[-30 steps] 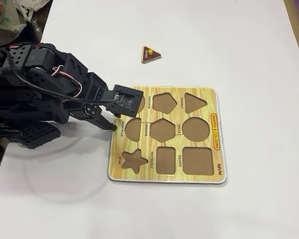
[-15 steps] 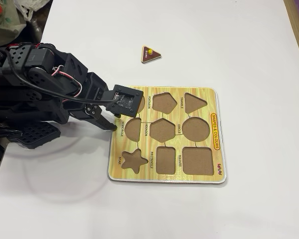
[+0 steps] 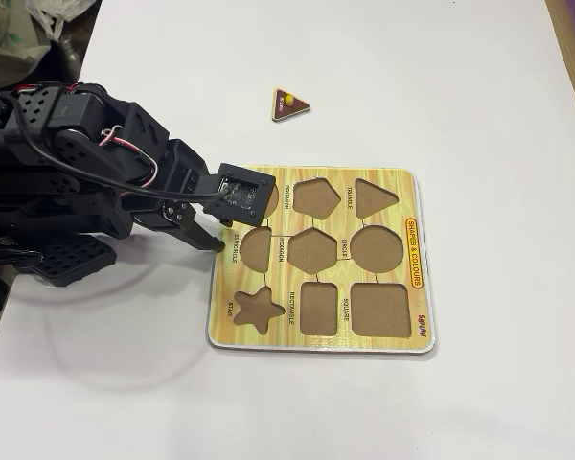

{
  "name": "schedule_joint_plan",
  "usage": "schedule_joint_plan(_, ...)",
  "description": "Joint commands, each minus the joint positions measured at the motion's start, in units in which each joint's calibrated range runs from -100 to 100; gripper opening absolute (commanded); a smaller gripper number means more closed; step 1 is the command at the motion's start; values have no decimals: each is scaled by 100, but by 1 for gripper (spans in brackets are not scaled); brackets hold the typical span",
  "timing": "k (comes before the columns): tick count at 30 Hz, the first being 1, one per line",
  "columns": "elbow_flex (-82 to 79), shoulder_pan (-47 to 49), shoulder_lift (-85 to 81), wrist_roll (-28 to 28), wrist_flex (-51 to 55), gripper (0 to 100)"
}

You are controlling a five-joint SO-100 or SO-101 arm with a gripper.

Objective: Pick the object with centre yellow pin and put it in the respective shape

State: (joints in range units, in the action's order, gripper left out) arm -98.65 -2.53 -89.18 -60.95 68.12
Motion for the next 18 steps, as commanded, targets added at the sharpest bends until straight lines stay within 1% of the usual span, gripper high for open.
schedule_joint_plan(1, 477, -40, 683, -19, 68, 11)
schedule_joint_plan(12, 3534, -31, 3905, -19, 76, 11)
schedule_joint_plan(18, 4973, 57, 5344, -25, 163, 11)
